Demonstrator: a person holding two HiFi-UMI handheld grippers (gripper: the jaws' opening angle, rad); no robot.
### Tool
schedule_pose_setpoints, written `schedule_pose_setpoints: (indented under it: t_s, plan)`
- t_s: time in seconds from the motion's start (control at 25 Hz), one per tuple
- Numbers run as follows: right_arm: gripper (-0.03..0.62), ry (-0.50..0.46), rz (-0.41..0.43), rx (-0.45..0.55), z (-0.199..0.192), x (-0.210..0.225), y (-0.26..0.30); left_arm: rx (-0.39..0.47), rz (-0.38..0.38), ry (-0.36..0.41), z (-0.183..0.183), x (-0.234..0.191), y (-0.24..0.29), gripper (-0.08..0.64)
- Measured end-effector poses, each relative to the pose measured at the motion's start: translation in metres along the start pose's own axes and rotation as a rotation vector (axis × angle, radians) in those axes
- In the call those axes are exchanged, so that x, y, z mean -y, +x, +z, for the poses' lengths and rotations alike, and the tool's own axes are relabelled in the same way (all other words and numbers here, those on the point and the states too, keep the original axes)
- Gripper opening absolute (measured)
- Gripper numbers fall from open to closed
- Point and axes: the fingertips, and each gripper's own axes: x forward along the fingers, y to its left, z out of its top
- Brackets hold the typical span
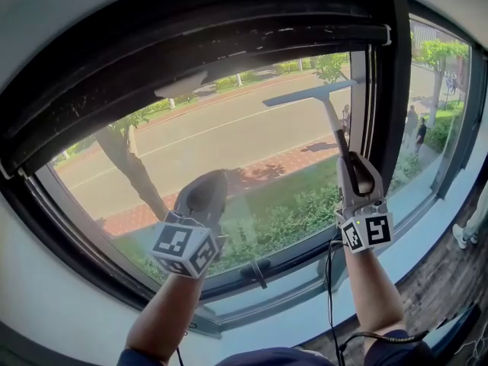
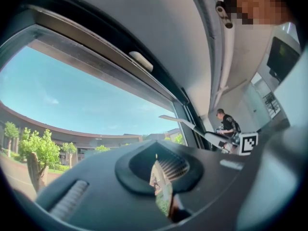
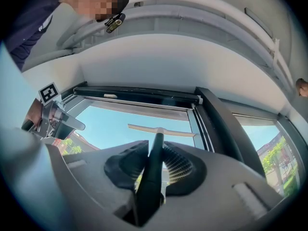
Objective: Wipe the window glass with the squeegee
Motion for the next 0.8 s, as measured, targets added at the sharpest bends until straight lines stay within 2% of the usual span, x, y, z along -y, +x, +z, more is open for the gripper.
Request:
schedule_pose_setpoints:
  t_s: [0.8]
  plan:
    - [0.102,0.016,0.012,-0.074,-0.028,-0.007,-0.034,-0.056,0.05,0.01,-0.034,-0.017,-0.033,0.005]
